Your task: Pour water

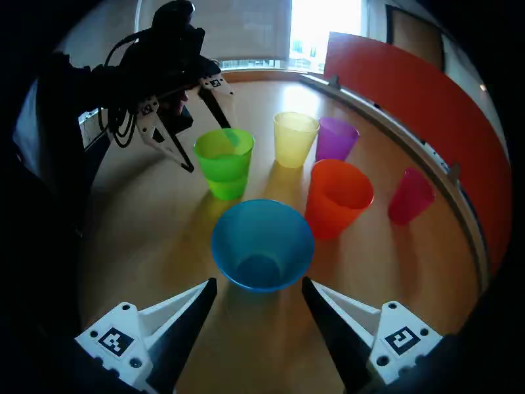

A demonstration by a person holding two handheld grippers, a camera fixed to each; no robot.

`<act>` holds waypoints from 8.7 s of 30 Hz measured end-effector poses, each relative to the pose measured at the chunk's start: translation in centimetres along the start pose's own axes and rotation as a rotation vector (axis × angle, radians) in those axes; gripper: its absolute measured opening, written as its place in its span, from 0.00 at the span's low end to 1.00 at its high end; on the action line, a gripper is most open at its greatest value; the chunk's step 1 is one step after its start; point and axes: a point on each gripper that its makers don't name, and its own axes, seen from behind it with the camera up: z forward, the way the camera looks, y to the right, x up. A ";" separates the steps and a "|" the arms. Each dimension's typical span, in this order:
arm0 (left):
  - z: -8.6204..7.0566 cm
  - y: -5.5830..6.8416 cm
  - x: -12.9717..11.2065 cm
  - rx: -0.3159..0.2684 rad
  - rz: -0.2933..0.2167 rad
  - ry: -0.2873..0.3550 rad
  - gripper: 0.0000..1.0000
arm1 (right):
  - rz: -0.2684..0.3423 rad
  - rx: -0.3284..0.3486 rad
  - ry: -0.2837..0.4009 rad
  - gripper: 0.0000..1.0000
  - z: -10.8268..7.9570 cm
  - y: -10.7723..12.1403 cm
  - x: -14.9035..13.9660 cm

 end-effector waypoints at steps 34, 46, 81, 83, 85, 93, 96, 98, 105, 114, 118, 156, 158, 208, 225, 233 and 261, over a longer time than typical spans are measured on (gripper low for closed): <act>-8.2 -5.6 -4.7 0.353 -0.276 0.075 0.94 | 0.286 -0.294 0.006 1.00 -6.5 2.7 -5.5; -11.4 -7.9 -4.7 0.524 -0.311 0.119 0.94 | 0.362 -0.453 0.052 1.00 -8.9 3.8 -5.4; -21.4 -11.6 -1.4 0.904 -0.416 0.410 0.94 | 0.506 -0.947 0.510 1.00 -17.1 8.9 2.5; -21.9 -11.4 -0.9 0.916 -0.414 0.430 0.94 | 0.504 -0.977 0.538 1.00 -17.9 9.1 3.0; -22.6 -11.4 -0.3 0.932 -0.415 0.452 0.94 | 0.503 -1.012 0.570 1.00 -18.7 9.3 3.6; -25.2 -11.0 1.9 0.990 -0.430 0.572 0.94 | 0.495 -1.089 0.670 1.00 -20.4 8.7 5.0; -25.6 -10.7 2.1 0.997 -0.435 0.593 0.94 | 0.500 -1.108 0.695 1.00 -20.9 8.5 5.2; -25.7 -10.4 2.4 0.997 -0.429 0.602 0.94 | 0.502 -1.114 0.708 1.00 -21.1 8.4 5.3; -25.9 -10.0 3.2 1.006 -0.426 0.648 0.94 | 0.498 -1.107 0.729 1.00 -21.3 8.3 6.2; -26.4 -10.0 3.3 1.062 -0.410 0.682 0.93 | 0.493 -1.164 0.740 1.00 -23.1 8.4 6.7; -25.7 -10.1 2.7 1.085 -0.416 0.679 0.93 | 0.503 -1.154 0.747 1.00 -22.7 8.1 6.5; -20.2 -11.9 -4.3 1.119 -0.420 0.614 0.94 | 0.492 -1.193 0.721 1.00 -22.2 7.6 7.1; -20.2 -12.0 -4.3 1.116 -0.423 0.610 0.93 | 0.495 -1.192 0.721 1.00 -22.2 7.6 7.0; -19.5 -12.4 -4.8 1.107 -0.433 0.583 0.94 | 0.439 -1.140 0.798 1.00 -16.5 8.5 3.1; -19.5 -12.4 -4.8 1.107 -0.433 0.583 0.94 | 0.501 -1.140 0.777 1.00 -14.8 9.8 0.6; -19.5 -12.4 -4.8 1.107 -0.433 0.583 0.94 | 0.540 -1.133 0.760 1.00 -14.1 9.9 -0.2; -19.5 -12.4 -4.9 1.107 -0.433 0.583 0.94 | 0.547 -1.112 0.747 1.00 -13.7 10.3 -0.2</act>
